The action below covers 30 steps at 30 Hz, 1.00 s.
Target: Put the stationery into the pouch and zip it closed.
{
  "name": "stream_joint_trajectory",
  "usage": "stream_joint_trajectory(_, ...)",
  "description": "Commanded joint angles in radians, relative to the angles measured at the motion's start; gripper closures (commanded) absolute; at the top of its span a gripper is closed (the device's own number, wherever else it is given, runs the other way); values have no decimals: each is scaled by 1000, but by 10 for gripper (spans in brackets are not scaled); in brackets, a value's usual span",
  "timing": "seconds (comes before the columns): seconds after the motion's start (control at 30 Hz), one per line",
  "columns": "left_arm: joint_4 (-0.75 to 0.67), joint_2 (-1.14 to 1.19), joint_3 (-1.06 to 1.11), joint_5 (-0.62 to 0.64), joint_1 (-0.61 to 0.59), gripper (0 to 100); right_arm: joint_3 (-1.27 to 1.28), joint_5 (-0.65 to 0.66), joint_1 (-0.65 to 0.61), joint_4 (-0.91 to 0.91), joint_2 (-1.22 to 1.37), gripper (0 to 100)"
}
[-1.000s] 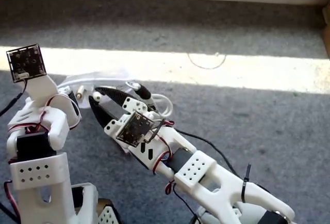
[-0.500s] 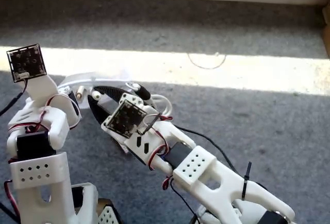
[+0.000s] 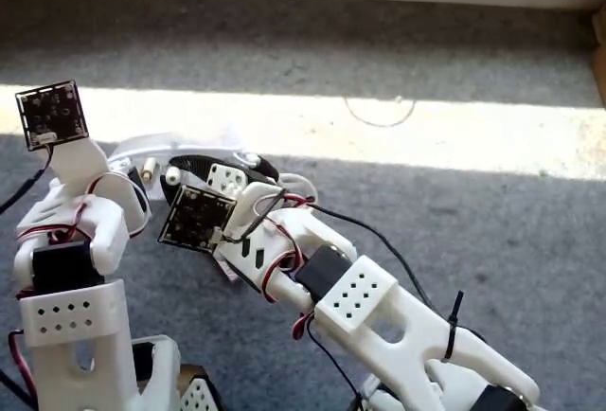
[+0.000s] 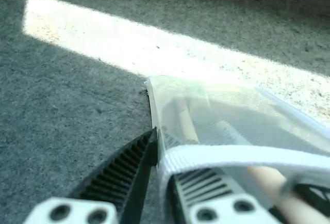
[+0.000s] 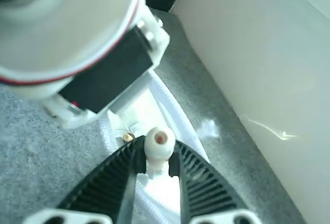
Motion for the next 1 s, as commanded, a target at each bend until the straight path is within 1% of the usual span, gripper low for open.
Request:
stream_joint_trajectory(0.0,-21,-10,-7,-9,-16,992,-48,34,13,8,-2,990)
stream_joint_trajectory(0.23,-21,-10,-7,-11,-16,992,-48,35,13,8,4,985)
stream_joint_trajectory(0.4,-21,-10,-7,-11,-16,992,-47,32,13,8,4,883)
stream_joint_trajectory(0.97,-23,-8,-7,-11,-16,992,-48,32,13,8,-8,882)
